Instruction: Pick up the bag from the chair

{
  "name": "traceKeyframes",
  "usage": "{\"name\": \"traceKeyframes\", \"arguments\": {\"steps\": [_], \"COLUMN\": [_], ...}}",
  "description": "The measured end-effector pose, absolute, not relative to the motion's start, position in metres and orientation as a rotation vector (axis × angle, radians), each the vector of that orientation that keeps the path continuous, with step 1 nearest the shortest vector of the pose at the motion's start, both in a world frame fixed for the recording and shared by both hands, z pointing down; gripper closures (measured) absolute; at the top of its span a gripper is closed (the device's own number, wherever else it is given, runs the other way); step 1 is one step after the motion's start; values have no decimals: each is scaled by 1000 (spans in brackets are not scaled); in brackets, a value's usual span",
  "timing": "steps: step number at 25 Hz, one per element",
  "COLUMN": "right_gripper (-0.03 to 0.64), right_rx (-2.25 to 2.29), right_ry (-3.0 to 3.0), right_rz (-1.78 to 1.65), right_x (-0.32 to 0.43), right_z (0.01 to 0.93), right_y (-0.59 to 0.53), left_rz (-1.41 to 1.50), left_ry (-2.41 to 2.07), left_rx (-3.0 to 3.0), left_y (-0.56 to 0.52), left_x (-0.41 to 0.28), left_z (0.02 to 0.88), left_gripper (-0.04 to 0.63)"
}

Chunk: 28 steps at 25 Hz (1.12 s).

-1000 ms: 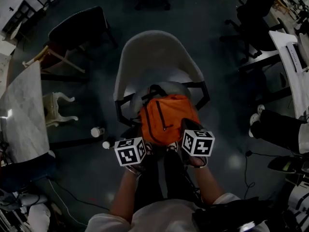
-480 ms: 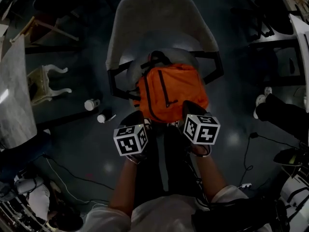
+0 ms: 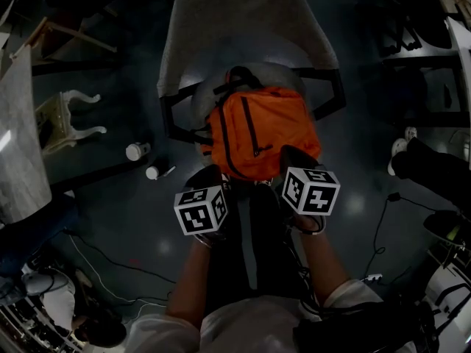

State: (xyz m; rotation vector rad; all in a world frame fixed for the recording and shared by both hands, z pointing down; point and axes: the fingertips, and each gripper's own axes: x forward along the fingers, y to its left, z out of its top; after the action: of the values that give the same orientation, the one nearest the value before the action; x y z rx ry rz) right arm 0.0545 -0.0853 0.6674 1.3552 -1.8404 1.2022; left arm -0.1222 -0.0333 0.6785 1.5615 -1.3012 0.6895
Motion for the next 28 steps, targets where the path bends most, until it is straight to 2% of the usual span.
{"name": "traceKeyframes", "arguments": {"steps": [8, 10, 14, 17, 21, 28], "right_gripper": [584, 584, 584, 584, 584, 584], "right_rx": [1362, 1362, 1369, 1370, 1370, 1364], "right_ry": [-1827, -1824, -1819, -1818, -1817, -1808], "right_rz": [1203, 1204, 1200, 1199, 1200, 1200], "right_x": [57, 58, 61, 62, 64, 70], "right_z": [670, 671, 672, 673, 673, 677], "right_y": [-82, -82, -82, -81, -79, -76], "left_rz": [660, 654, 626, 596, 566, 477], "left_ry": [-1292, -1286, -1254, -1207, -1180, -1207], "left_rx": [1561, 1562, 1556, 1534, 1509, 1396], "left_y": [-32, -32, -29, -25, -20, -19], "left_x": [-117, -114, -106, -97, -88, -85], "left_z": [681, 682, 686, 692, 696, 707], "left_gripper": [566, 485, 411, 306, 279, 276]}}
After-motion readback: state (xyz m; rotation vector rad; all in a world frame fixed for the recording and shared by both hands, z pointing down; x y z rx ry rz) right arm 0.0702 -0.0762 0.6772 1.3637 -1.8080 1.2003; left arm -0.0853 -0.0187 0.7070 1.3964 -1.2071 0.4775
